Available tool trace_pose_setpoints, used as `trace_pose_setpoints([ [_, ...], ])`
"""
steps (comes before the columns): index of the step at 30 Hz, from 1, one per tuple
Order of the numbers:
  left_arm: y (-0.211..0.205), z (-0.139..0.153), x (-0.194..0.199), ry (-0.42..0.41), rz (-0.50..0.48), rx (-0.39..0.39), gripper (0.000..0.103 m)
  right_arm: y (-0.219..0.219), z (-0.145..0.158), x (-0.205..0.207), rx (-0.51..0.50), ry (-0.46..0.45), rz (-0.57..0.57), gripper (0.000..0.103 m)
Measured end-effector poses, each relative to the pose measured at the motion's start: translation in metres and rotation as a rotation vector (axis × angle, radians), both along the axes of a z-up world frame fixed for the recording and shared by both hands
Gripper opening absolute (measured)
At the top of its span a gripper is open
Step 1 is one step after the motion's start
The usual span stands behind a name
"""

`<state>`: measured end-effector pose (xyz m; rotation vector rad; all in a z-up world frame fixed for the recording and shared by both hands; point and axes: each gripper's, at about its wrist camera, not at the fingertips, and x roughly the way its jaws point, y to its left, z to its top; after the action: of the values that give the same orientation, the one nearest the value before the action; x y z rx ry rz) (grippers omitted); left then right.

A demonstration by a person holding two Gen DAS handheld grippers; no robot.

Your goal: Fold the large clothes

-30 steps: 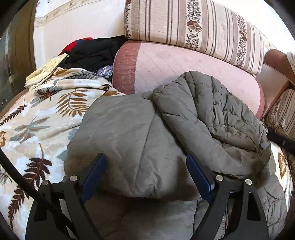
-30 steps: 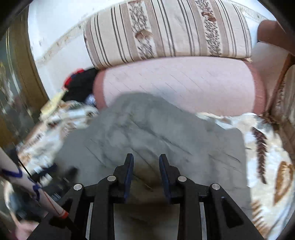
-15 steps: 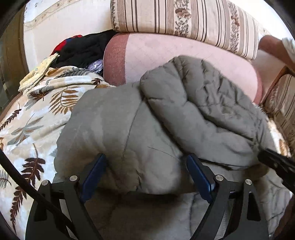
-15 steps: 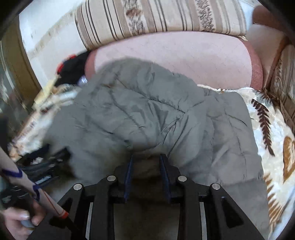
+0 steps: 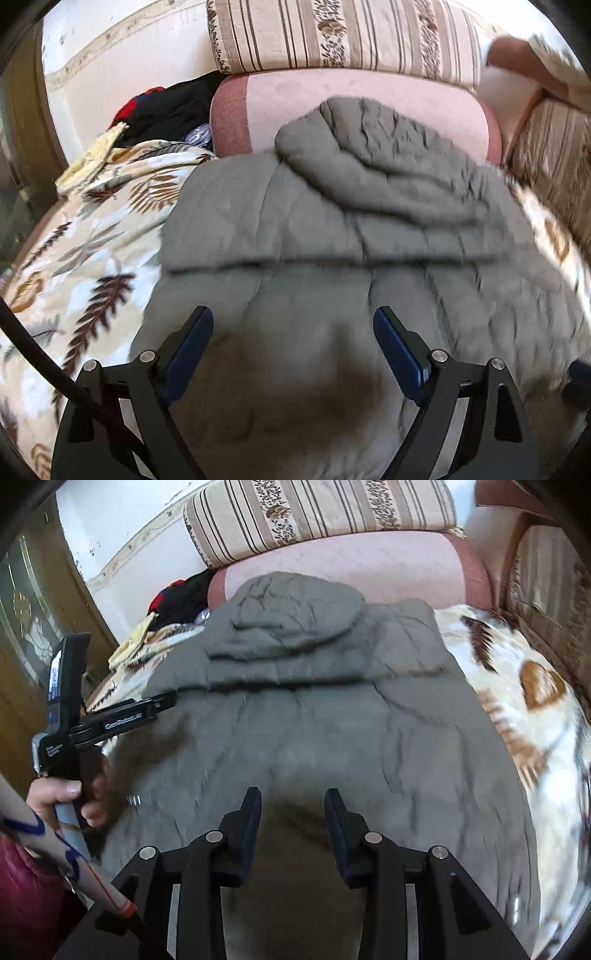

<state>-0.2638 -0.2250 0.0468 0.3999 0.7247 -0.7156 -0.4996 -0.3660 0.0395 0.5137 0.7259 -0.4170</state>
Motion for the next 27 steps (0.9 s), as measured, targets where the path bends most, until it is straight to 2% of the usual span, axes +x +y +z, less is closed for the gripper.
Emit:
trace_pose_setpoints([
  [2,0.017,-0.007,-0.015,0.006,0.006,0.023,0.088,0.006,-0.012,-0.013,0.035,0.006,-0.004,0.039],
  [5,0.044,-0.026,-0.035,0.091,0.026,0.050,0.088,0.016,-0.028,-0.024,0.039,0.036,0.016,0.040],
  [6,0.051,-0.033,-0.042,0.115,0.033,0.054,0.088,0.018,-0.033,-0.024,0.047,0.042,0.030,0.043],
  [7,0.057,-0.038,-0.049,0.116,0.036,0.049,0.090,0.020,-0.037,-0.024,0.045,0.047,0.036,0.045],
  [11,0.064,-0.046,-0.079,0.013,0.065,0.112,0.090,0.026,-0.039,-0.023,0.025,0.051,0.038,0.050],
  [15,0.087,-0.040,-0.101,0.026,0.128,0.060,0.090,0.025,-0.027,-0.035,0.042,-0.020,0.049,0.050],
  [17,0.091,-0.041,-0.117,-0.006,0.137,0.076,0.090,0.025,-0.018,-0.044,0.011,-0.041,0.042,0.050],
  [19,0.091,-0.042,-0.130,-0.029,0.157,0.082,0.090,0.022,-0.017,-0.050,0.026,-0.059,0.041,0.050],
  [23,0.100,-0.042,-0.147,0.015,0.251,0.046,0.090,0.017,-0.017,-0.060,0.075,-0.076,0.044,0.050],
  [27,0.104,-0.037,-0.154,0.040,0.230,0.062,0.090,0.008,-0.011,-0.077,0.092,-0.122,0.017,0.052],
])
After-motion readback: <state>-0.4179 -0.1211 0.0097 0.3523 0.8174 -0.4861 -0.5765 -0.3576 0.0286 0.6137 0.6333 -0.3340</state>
